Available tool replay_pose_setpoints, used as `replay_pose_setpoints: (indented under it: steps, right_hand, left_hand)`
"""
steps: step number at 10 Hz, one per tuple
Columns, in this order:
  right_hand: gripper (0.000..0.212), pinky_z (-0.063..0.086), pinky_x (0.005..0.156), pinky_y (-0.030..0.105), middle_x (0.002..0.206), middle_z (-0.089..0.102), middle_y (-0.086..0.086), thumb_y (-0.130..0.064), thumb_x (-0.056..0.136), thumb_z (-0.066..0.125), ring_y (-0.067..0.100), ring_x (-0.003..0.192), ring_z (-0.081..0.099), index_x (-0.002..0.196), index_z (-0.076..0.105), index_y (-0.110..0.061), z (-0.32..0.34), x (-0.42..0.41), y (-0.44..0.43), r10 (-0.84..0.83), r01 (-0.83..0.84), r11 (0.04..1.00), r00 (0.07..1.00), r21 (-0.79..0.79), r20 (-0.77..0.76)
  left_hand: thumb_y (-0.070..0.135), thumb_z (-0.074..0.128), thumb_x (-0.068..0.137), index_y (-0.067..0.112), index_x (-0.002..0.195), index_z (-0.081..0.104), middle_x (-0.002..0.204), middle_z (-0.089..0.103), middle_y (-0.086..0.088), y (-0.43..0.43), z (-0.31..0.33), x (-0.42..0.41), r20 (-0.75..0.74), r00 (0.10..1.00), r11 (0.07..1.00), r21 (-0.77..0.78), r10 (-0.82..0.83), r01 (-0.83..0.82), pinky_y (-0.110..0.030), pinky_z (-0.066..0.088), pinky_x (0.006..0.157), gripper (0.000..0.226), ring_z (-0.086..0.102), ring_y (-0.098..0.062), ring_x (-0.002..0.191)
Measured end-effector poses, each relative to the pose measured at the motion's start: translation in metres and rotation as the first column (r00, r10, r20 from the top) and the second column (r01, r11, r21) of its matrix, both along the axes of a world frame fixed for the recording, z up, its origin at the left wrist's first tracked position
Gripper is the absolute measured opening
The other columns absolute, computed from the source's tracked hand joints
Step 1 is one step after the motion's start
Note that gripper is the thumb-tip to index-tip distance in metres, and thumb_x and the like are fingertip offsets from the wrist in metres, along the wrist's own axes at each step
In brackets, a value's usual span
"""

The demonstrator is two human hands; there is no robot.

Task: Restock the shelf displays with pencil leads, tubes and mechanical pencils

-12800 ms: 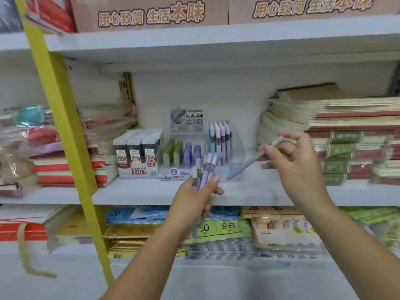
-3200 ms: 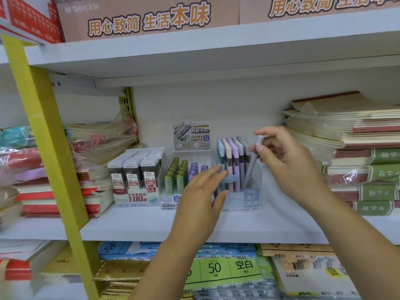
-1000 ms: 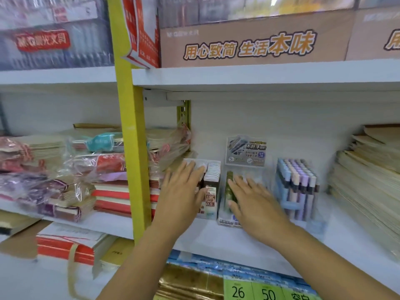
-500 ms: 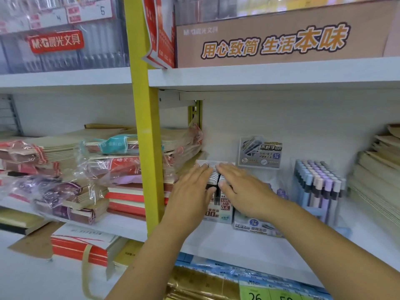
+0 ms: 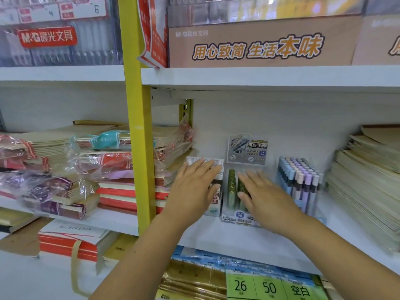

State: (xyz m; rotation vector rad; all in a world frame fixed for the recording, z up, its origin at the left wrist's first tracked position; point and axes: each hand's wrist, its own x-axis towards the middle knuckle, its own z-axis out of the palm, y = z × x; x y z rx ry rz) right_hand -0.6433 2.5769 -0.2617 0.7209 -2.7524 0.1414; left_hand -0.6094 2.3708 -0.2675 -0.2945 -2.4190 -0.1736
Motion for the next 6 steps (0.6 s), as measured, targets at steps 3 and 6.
replay_pose_setpoints:
  steps: [3,6]
  right_hand:
    - [0.052,0.021,0.117,0.036,0.158,0.027,0.008,-0.039,0.104,0.023,0.026,0.144,0.027,0.152,0.021,-0.018,-0.017,-0.005,-0.005,-0.055,0.075,0.99,0.985,0.122,-0.164]
    - [0.041,0.03,0.106,0.026,0.142,0.049,-0.004,-0.036,0.101,0.037,0.013,0.133,0.039,0.14,0.046,-0.024,-0.015,0.08,0.036,0.125,-0.205,0.943,0.947,-0.261,-0.295]
  left_hand:
    - [0.026,0.056,0.099,0.027,0.145,0.048,0.148,0.053,0.005,0.006,-0.008,-0.003,-0.049,0.999,1.0,0.016,0.014,-0.013,-0.041,0.019,0.119,0.047,0.043,-0.018,0.14]
    - [0.031,0.049,0.101,0.024,0.129,0.061,0.129,0.064,0.005,0.028,-0.007,0.087,-0.189,0.971,0.982,0.096,-0.145,0.165,-0.029,0.041,0.102,0.031,0.055,-0.014,0.12]
